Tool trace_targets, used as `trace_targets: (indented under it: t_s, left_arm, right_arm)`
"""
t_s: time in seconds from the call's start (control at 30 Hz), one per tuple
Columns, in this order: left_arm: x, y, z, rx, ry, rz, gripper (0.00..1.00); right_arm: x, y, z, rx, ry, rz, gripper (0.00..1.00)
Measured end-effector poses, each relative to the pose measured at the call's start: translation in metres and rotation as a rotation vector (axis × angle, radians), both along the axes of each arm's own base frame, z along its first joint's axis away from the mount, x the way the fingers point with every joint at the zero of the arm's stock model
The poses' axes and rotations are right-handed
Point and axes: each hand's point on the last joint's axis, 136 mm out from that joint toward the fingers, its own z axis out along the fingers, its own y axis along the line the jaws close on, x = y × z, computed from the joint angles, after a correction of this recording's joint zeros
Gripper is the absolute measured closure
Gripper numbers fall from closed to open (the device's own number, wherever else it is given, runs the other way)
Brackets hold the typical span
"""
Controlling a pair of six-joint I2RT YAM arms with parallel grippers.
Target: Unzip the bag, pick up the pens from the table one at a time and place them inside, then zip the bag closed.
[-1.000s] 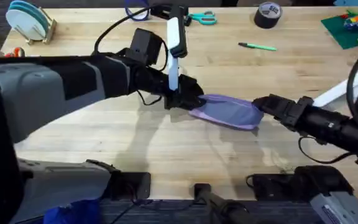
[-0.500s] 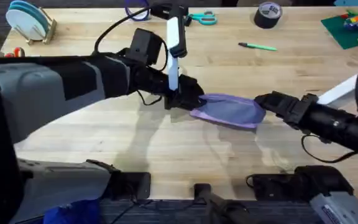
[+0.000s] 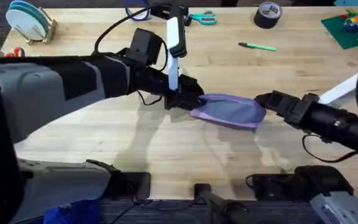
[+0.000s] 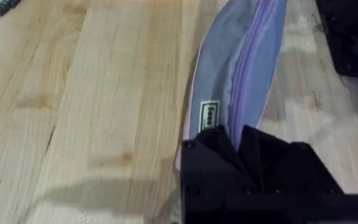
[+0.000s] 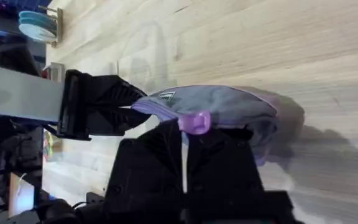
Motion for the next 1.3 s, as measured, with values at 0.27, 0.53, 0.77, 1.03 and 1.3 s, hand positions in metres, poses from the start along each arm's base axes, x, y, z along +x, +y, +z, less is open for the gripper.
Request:
trace_targets:
  t_s: [0.27, 0.53, 0.77, 1.03, 1.3]
  left_arm:
    - [0.0, 0.0, 0.0, 0.0, 0.0, 0.0, 0.957]
    - [0.0, 0.001, -0.001, 0.004, 0.002, 0.003, 0.957]
    - [0.0, 0.001, -0.001, 0.005, 0.002, 0.003, 0.957]
    - [0.0, 0.001, -0.001, 0.004, 0.002, 0.003, 0.957]
    - [0.001, 0.001, -0.002, 0.013, -0.001, 0.008, 0.957]
  right_arm:
    - [0.0, 0.001, 0.0, -0.04, -0.031, 0.038, 0.97]
    - [-0.002, 0.006, 0.002, -0.125, -0.074, 0.096, 0.97]
    - [-0.003, 0.007, -0.002, -0.206, -0.081, 0.108, 0.97]
    - [-0.006, 0.007, -0.002, -0.27, -0.081, 0.115, 0.97]
    - [-0.002, 0.011, -0.009, -0.336, -0.038, 0.141, 0.97]
